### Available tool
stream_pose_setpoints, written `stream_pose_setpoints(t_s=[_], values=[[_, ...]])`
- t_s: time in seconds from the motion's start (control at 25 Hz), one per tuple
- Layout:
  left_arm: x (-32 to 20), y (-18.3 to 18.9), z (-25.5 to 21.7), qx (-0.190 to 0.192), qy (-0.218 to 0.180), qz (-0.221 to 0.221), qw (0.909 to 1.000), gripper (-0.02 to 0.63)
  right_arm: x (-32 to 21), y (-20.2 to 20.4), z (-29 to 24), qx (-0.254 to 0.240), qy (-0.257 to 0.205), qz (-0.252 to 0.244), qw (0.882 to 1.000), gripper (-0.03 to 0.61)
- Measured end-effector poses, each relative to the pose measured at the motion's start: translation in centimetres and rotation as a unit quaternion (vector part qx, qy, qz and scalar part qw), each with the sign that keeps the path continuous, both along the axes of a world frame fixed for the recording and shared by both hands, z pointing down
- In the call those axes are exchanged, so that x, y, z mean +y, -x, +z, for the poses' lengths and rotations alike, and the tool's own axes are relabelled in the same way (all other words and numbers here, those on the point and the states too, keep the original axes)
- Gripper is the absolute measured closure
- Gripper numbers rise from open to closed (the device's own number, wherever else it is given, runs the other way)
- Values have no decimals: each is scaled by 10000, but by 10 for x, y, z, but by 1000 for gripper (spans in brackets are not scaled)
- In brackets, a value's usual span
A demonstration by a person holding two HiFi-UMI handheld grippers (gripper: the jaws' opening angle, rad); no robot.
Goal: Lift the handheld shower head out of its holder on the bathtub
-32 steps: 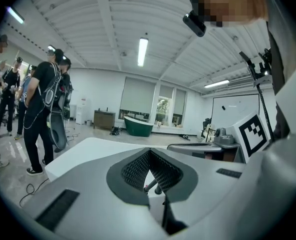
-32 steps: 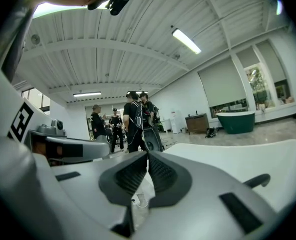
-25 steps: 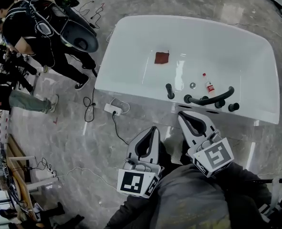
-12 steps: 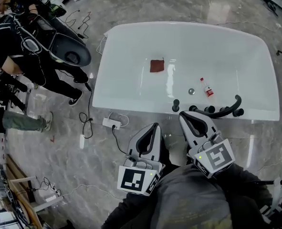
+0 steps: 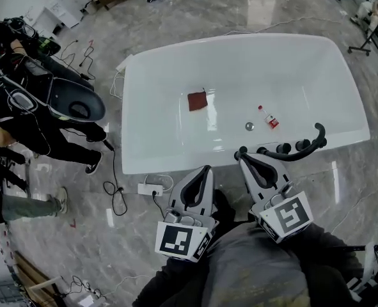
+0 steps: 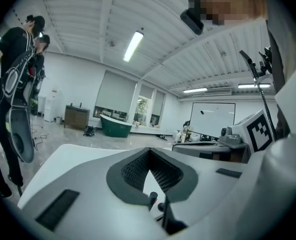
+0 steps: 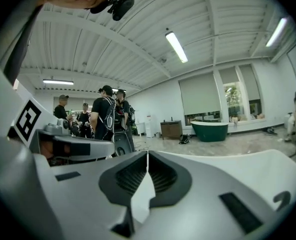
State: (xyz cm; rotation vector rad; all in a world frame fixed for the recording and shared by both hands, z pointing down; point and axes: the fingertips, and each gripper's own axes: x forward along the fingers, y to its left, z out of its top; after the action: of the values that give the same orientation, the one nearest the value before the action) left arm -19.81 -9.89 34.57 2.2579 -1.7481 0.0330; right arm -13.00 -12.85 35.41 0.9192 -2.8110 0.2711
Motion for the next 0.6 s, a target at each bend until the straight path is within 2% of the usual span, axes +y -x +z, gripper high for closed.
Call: stream_pose_setpoints(t_s=[0.24, 0.6], values=[[-20, 4, -4, 63, 3, 290, 9996, 612, -18, -3, -9, 37, -105, 411, 9991, 572], [-33, 7, 2, 16, 101, 395, 9992, 612, -34, 3, -4, 3, -111, 511, 9986, 572]])
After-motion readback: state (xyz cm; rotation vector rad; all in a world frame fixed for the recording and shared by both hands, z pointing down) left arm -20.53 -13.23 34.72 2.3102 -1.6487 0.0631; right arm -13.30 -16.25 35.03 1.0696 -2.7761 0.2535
